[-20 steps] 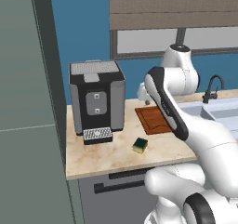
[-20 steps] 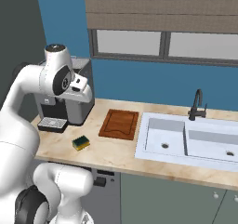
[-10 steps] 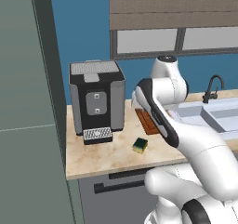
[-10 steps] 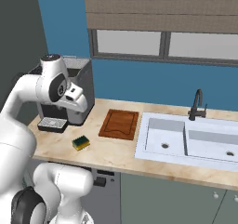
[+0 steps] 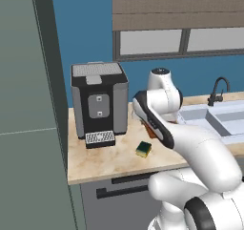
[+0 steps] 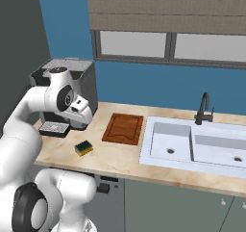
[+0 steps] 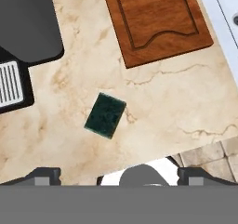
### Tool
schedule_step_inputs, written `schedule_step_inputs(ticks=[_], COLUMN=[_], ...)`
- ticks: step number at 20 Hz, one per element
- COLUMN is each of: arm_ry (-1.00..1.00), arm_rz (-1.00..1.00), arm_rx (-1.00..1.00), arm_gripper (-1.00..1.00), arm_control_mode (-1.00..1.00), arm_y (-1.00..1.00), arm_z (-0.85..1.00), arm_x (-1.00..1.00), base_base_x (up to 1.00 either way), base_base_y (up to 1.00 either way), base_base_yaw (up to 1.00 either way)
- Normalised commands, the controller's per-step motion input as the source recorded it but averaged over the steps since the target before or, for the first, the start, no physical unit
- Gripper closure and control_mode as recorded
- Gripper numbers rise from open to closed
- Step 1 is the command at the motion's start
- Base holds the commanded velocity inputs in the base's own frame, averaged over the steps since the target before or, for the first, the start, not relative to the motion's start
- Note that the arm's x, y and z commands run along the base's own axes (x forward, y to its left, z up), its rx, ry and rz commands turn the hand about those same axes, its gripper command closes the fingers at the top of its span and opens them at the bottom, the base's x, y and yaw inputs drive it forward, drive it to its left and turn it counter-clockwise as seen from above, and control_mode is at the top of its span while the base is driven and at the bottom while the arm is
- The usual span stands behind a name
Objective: Pick up the sponge from the counter and clean the cutting board by briefly scrubbing or pressing down on the cutting board. Once finished, release the sponge.
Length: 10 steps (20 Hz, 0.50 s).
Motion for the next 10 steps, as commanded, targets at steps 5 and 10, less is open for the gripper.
schedule_step_inputs(ticks=[5,10], arm_ry=[0.00,0.00], arm_rz=[0.00,0.00], arm_rx=[-0.05,0.00], arm_gripper=[-1.00,-1.00], arm_control_mode=[-1.00,-1.00], arm_y=[0.00,0.00], arm_z=[-0.49,-0.41], arm_x=[0.39,0.33], base_base_x=[0.00,0.00], base_base_y=[0.00,0.00], base_base_yaw=[0.00,0.00])
